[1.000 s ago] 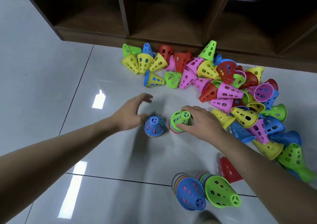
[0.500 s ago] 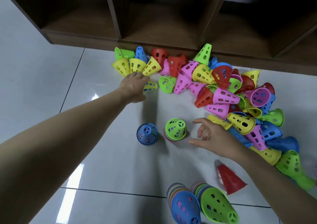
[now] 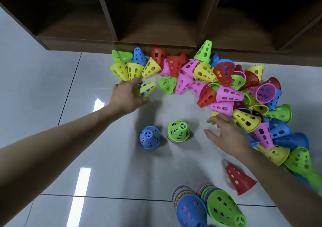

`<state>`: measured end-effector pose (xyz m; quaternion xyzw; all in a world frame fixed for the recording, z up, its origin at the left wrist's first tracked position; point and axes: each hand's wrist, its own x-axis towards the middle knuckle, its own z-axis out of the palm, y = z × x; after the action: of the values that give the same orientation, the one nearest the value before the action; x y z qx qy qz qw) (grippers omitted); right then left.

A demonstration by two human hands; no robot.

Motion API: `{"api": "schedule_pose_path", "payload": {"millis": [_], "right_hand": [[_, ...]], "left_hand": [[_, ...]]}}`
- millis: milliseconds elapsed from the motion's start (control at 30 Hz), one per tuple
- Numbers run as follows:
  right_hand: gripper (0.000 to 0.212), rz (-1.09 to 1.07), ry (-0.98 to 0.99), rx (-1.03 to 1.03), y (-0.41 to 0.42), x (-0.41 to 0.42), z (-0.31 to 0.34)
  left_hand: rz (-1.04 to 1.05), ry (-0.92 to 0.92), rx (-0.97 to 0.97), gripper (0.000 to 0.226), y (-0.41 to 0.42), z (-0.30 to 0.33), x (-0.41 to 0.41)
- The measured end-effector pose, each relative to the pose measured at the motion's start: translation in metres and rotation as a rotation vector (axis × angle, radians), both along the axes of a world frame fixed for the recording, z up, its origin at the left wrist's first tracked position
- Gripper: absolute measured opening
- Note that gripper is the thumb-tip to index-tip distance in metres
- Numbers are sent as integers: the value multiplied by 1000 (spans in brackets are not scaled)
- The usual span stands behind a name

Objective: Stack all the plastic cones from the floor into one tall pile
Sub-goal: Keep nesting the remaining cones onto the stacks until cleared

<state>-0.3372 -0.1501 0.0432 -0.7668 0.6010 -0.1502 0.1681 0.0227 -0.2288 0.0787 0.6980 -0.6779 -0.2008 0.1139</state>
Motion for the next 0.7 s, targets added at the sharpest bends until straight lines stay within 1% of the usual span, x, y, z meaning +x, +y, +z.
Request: {"api": "schedule_pose_path", "payload": {"millis": [33, 100, 167, 233, 300, 400, 433, 467, 500, 533, 633, 700], "right_hand": [[28, 22, 23, -65, -1, 0, 0], [33, 52, 94, -123, -4, -1, 3], [37, 40, 258, -129, -6, -5, 4], [51, -15, 454, -52, -7, -8, 3], [64, -71, 590, 69, -7, -6, 4], [64, -133, 720, 241, -4, 1, 6], [62, -141, 738, 267, -3, 5, 7], [60, -157, 726, 278, -1, 8, 8], [59, -182, 669, 273, -1, 11, 10], [57, -211, 571, 253, 0, 15, 12], [49, -290, 120, 229, 4, 26, 25], [39, -258, -117, 180, 8, 37, 41]], "left_hand": [[23, 84, -4, 57, 3, 4, -3], [48, 222, -21, 58, 12, 9, -6], [44, 301, -26, 58, 21, 14, -7], [33, 369, -16, 53, 32, 19, -6], [41, 429, -21, 48, 46, 29, -5], [57, 514, -37, 43, 72, 45, -5], [63, 535, -42, 41, 82, 50, -6], [68, 544, -43, 40, 92, 52, -6], [68, 549, -42, 39, 102, 54, -7], [61, 552, -36, 39, 112, 54, -7], [-8, 567, -8, 41, 138, 47, -9], [-79, 563, 0, 40, 150, 38, -11]]}}
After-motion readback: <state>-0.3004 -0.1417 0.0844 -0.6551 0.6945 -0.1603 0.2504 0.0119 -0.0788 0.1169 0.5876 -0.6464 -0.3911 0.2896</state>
